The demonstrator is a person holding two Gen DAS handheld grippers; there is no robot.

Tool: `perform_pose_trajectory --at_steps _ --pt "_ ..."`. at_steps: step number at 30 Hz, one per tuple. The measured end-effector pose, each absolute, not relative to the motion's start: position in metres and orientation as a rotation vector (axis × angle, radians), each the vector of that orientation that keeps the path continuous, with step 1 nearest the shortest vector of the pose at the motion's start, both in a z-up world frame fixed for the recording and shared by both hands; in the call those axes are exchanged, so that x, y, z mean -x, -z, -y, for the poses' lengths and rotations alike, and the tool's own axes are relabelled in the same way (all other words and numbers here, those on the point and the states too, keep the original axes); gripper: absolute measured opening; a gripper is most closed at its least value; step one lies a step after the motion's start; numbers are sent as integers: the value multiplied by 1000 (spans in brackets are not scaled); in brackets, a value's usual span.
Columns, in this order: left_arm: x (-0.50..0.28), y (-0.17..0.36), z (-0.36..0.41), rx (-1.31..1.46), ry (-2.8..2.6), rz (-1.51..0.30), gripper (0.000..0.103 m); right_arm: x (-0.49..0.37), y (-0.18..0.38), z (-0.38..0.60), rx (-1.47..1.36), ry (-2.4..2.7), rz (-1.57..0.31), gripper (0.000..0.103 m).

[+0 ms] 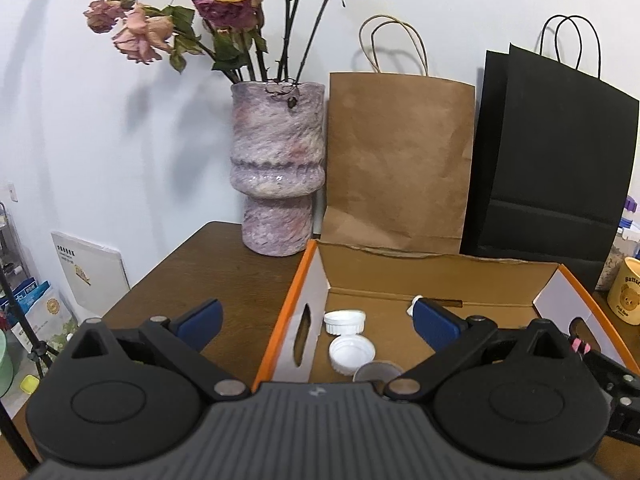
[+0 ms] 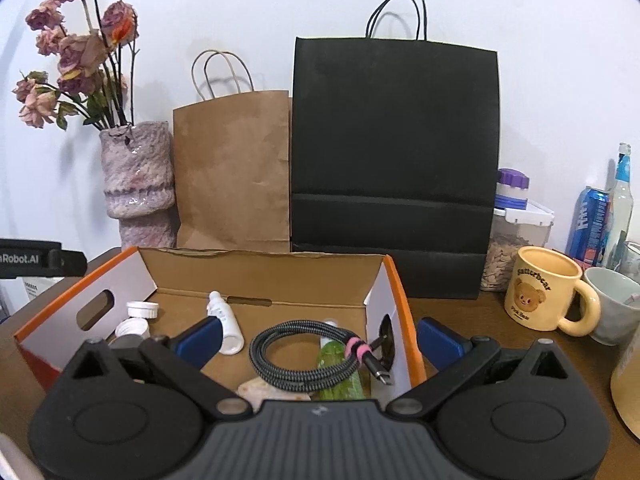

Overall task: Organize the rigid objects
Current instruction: 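Withdraw both tools from the box and reach toward the white swab container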

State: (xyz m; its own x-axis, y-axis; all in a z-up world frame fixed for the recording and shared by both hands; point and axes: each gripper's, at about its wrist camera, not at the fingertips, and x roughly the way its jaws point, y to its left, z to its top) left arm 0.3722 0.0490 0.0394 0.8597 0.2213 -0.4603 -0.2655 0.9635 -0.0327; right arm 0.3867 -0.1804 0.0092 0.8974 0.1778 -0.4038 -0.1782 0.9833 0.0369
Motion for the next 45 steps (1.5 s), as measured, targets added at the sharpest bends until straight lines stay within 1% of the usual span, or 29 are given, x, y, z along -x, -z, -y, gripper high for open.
perform_pose_trajectory --at_steps 20,37,45 --pt "-299 -35 -59 98 -261 -477 103 -308 0 195 1 -159 -418 103" --pt "-229 -17 -60 77 -250 -485 103 -241 8 187 4 -171 -423 103" --pt "-194 -1 -77 66 -253 -510 103 -217 17 179 5 -206 -459 103"
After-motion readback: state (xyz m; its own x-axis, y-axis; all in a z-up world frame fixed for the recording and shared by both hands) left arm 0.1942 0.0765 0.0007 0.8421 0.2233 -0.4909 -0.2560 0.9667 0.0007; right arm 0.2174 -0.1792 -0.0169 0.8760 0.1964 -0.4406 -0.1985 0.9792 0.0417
